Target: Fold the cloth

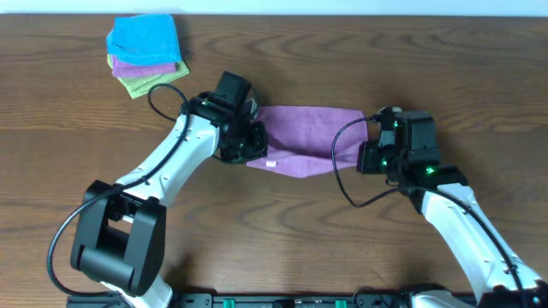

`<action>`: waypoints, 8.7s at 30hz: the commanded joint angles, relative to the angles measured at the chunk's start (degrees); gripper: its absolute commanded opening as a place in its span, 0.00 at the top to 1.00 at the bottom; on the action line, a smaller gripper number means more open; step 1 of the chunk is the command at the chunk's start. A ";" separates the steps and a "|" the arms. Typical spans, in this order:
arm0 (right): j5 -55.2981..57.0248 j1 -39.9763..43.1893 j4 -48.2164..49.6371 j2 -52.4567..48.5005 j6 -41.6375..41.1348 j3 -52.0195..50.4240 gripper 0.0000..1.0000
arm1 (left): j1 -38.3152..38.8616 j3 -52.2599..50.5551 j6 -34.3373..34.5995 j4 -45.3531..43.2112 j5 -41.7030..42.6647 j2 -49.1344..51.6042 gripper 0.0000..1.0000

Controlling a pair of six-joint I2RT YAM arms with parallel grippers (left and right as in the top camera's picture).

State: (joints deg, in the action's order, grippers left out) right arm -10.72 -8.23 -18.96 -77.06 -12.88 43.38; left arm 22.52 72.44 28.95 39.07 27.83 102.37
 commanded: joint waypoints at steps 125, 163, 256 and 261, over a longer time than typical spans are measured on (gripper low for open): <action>1.25 -0.31 4.09 -2.78 -32.48 -0.04 0.15 | -2.25 0.02 -0.98 -25.70 -12.96 3.45 0.94; -0.04 1.40 32.35 -16.96 -41.83 -13.88 0.19 | -0.26 0.02 -0.59 -27.30 -10.99 17.38 0.94; 5.81 -18.29 41.86 -17.79 -10.34 1.38 0.99 | -1.90 0.37 -6.29 -18.05 -14.99 5.88 0.94; 5.79 -18.75 41.72 -19.04 -10.12 2.32 0.99 | -5.05 0.39 -7.93 -16.09 -15.82 4.28 0.94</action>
State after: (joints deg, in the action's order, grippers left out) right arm -5.32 -26.28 22.90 -95.33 -23.90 43.97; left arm 19.44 72.62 23.24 22.13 13.85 109.30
